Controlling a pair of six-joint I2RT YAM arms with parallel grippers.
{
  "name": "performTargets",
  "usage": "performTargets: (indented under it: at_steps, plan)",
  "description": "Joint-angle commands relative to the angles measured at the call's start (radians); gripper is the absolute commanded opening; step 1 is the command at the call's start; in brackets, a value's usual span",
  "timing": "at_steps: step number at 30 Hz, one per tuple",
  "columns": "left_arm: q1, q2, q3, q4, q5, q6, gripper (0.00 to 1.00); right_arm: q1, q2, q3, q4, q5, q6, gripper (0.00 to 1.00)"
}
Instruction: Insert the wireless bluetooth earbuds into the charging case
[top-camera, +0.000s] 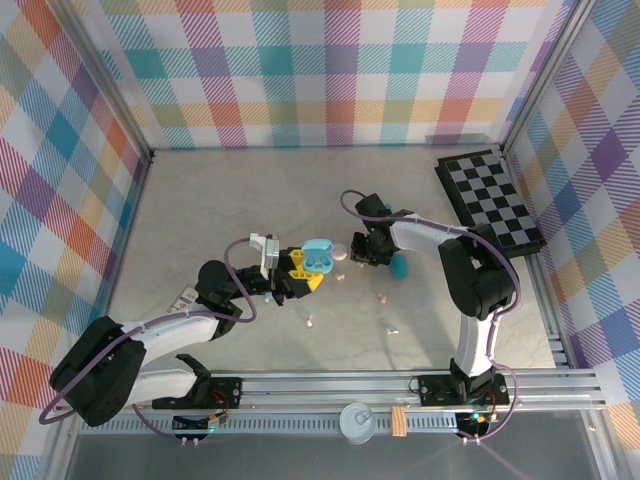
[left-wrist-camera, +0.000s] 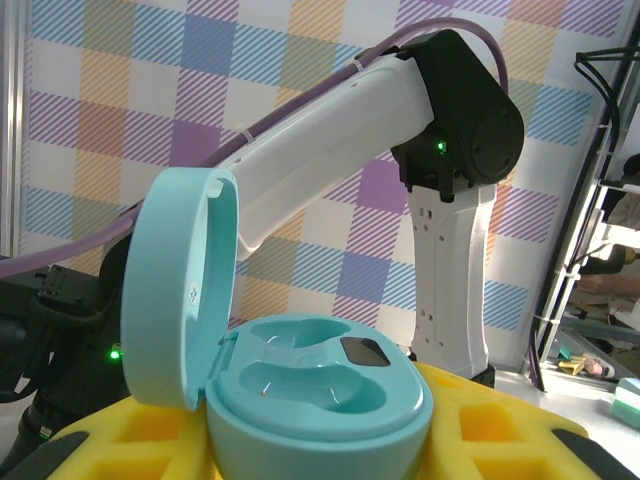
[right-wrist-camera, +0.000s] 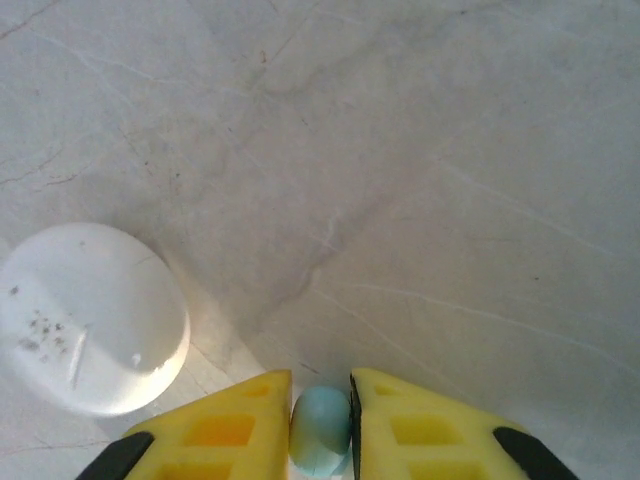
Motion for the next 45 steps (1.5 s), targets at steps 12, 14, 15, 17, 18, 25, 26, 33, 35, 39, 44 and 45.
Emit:
performTargets:
  at_steps: [12,14,15,17,18,25,26,33,35,39,44,45]
  plan:
    - [0.012,-0.002,-0.003,0.045,0.015,0.022,0.28,-0.014,-0.157,-0.059,0.012,-0.181,-0.04,0.17]
    - [0.013,-0.004,-0.008,0.045,0.008,0.028,0.28,-0.03,-0.209,-0.107,0.059,-0.268,-0.015,0.16]
    - [0.013,-0.003,-0.012,0.046,0.004,0.028,0.28,-0.038,-0.235,-0.13,0.079,-0.313,-0.002,0.17]
    - [0.016,-0.007,-0.019,0.046,-0.003,0.032,0.28,-0.053,-0.291,-0.168,0.11,-0.38,0.018,0.17]
    - [0.019,-0.005,-0.022,0.045,-0.005,0.032,0.28,-0.061,-0.325,-0.188,0.126,-0.412,0.029,0.17]
    - [0.044,0.034,-0.004,0.049,0.002,0.008,0.28,-0.11,-0.526,-0.265,0.226,-0.632,0.113,0.17]
    - [0.045,0.039,0.0,0.048,0.003,0.009,0.27,-0.111,-0.549,-0.266,0.236,-0.659,0.126,0.17]
    - [0.047,0.065,0.008,0.051,-0.028,0.026,0.27,-0.11,-0.672,-0.264,0.353,-0.765,0.22,0.17]
    - [0.047,0.071,0.013,0.051,-0.036,0.028,0.27,-0.107,-0.693,-0.26,0.381,-0.773,0.245,0.17]
    - [0.049,0.082,0.025,0.048,-0.07,0.041,0.27,-0.076,-0.716,-0.237,0.392,-0.764,0.246,0.17]
    - [0.052,0.113,0.041,0.054,-0.096,0.036,0.27,-0.016,-0.734,-0.197,0.364,-0.721,0.187,0.17]
    - [0.052,0.115,0.043,0.056,-0.099,0.039,0.27,-0.005,-0.735,-0.19,0.36,-0.712,0.175,0.17]
